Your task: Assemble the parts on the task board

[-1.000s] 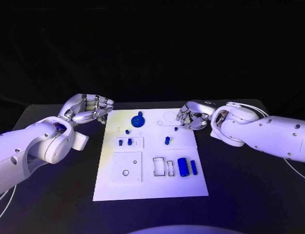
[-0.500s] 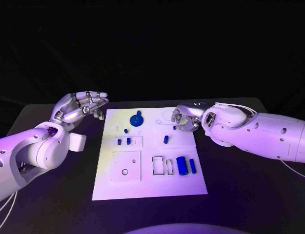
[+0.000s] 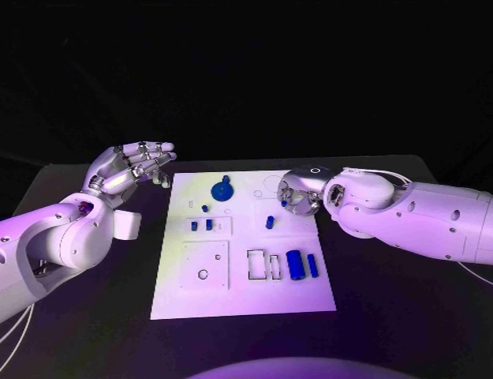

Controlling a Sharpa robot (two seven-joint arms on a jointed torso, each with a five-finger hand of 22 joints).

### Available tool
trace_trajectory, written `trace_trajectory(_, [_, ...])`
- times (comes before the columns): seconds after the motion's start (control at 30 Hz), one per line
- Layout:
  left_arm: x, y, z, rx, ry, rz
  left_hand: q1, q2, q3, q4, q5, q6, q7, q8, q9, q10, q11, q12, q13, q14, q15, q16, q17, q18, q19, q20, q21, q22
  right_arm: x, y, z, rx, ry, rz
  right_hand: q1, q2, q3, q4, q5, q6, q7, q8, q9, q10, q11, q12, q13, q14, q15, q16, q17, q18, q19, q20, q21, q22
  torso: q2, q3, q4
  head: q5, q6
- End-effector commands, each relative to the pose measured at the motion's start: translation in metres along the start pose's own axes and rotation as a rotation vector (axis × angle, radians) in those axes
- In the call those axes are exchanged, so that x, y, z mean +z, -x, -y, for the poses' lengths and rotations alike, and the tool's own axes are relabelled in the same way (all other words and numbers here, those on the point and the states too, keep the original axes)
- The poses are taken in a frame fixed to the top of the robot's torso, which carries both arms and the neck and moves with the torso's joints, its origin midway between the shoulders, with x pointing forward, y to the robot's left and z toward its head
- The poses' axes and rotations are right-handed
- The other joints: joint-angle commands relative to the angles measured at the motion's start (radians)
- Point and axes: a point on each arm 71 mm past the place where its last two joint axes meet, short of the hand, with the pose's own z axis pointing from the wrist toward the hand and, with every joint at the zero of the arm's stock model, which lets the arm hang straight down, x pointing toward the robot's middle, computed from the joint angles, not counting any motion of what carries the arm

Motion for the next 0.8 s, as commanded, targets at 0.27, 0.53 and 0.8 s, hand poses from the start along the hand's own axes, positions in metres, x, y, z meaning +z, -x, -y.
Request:
trace_trajectory(0.27, [0.000,-0.002,0.000,-0.032,0.001,-0.014,-0.007,0.002,-0.008,0.000,0.001,0.003,-0.002,0.004,0.002,-0.005,0.000,0.007,0.001,0.001,-0.006,0.003,-0.002,0.015,0.002,-0.004,-0.007,-0.002,0.003,-0.011,-0.004,-0.070,-0.008,-0.048,0.008,0.011,0.012,-0.002,0.003,0.017,-0.004,0.012,0.008,0.020,-0.004,0.010,0.005,0.044,-0.003,0.012,0.004,-0.012,0.005,-0.001,0.014,0.010,0.001,0.0015,-0.0024,0.002,-0.002])
trace_trajectory(0.53, [0.000,-0.002,0.000,-0.029,0.012,-0.010,-0.006,0.003,-0.008,-0.001,0.001,0.002,-0.002,0.005,0.001,-0.009,0.000,0.008,0.001,0.000,-0.005,0.003,-0.002,0.015,0.003,-0.004,-0.008,-0.003,0.006,-0.017,-0.009,-0.093,-0.012,-0.055,0.027,0.040,0.031,-0.010,-0.044,0.060,-0.024,0.040,0.029,0.066,-0.023,0.029,0.023,0.044,-0.019,0.024,0.012,-0.015,0.010,-0.013,0.037,0.036,0.001,0.0022,-0.0011,-0.002,-0.006])
trace_trajectory(0.8, [0.000,-0.001,-0.001,-0.026,0.020,-0.006,-0.002,0.005,-0.009,-0.005,0.002,0.002,-0.001,0.006,0.002,-0.014,0.000,0.010,0.002,-0.001,-0.006,0.004,-0.002,0.015,0.004,-0.004,-0.009,-0.003,0.006,-0.020,-0.011,-0.120,-0.019,-0.060,0.030,0.051,0.036,-0.011,-0.047,0.070,-0.028,0.047,0.037,0.073,-0.028,0.029,0.028,0.044,-0.022,0.027,0.011,-0.016,0.011,-0.017,0.044,0.044,0.000,0.0013,-0.0018,0.000,-0.010])
